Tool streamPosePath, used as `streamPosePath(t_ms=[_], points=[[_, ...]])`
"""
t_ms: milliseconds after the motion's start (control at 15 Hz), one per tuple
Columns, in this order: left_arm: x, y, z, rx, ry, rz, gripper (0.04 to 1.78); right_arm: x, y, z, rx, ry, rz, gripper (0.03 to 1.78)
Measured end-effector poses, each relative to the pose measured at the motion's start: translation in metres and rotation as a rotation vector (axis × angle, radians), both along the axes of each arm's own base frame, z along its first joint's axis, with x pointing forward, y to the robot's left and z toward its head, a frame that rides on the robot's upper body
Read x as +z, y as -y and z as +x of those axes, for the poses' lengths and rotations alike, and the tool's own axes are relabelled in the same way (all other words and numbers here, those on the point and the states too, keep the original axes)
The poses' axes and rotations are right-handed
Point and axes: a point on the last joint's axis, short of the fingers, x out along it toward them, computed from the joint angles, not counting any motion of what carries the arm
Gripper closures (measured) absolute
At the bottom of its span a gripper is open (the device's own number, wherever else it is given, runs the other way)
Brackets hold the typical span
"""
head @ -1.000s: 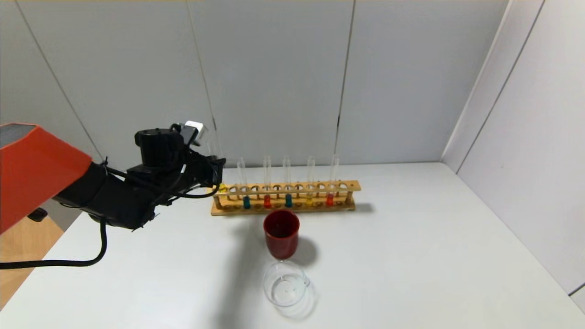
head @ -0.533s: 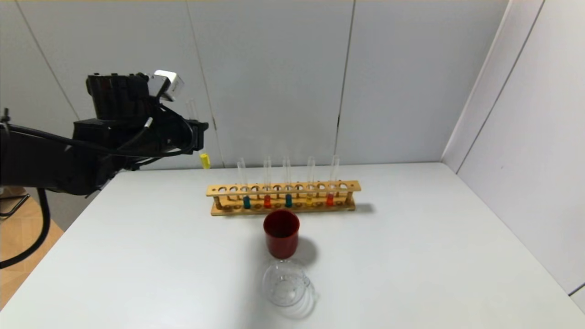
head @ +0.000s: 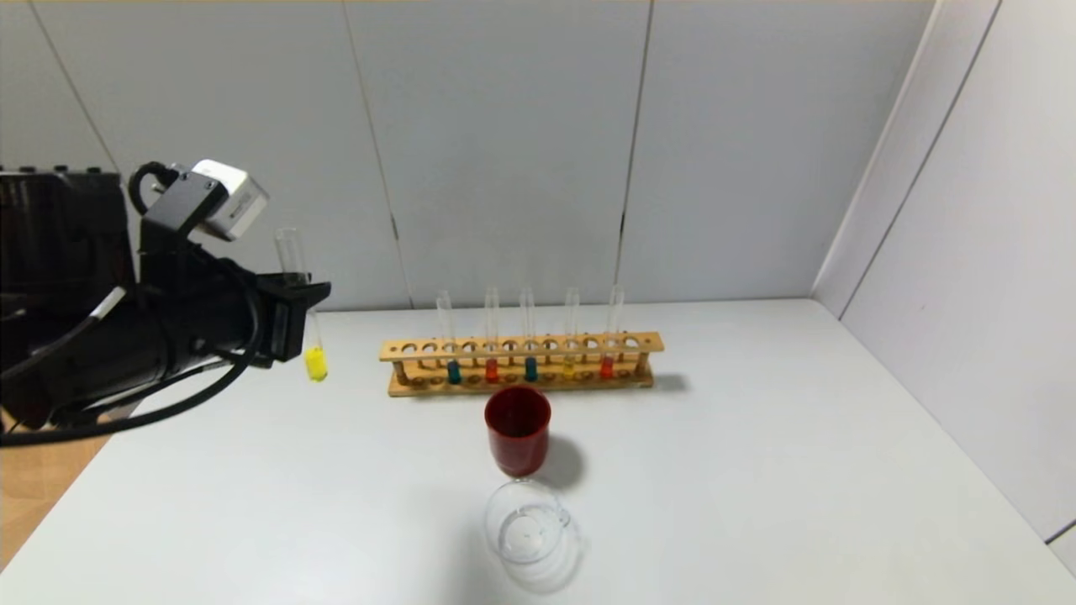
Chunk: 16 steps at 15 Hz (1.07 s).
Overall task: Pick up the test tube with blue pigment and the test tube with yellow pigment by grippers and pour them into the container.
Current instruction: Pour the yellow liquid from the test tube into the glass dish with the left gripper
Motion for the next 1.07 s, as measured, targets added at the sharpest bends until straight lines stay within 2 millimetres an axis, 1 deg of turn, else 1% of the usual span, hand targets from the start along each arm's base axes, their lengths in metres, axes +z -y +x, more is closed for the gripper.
streamPosePath(t_ms=[133, 267, 400, 533, 733, 1067], points=[[-0.007, -0.004, -0.029, -0.011, -0.01, 0.043, 1.5, 0.0, 0.0, 0.0, 0.0, 0.0, 0.0, 0.07], [-0.014, -0.007, -0.053, -0.035, -0.032, 0.071, 1.5, 0.0, 0.0, 0.0, 0.0, 0.0, 0.0, 0.07], [-0.023, -0.005, -0.071, -0.091, -0.044, 0.13, 1.5, 0.0, 0.0, 0.0, 0.0, 0.0, 0.0, 0.07], [-0.031, 0.003, -0.084, -0.172, -0.053, 0.171, 1.5, 0.0, 0.0, 0.0, 0.0, 0.0, 0.0, 0.07], [-0.038, 0.018, -0.091, -0.24, -0.074, 0.218, 1.5, 0.0, 0.0, 0.0, 0.0, 0.001, 0.0, 0.07], [-0.058, 0.047, -0.082, -0.24, -0.121, 0.413, 1.5, 0.0, 0.0, 0.0, 0.0, 0.001, -0.001, 0.07]])
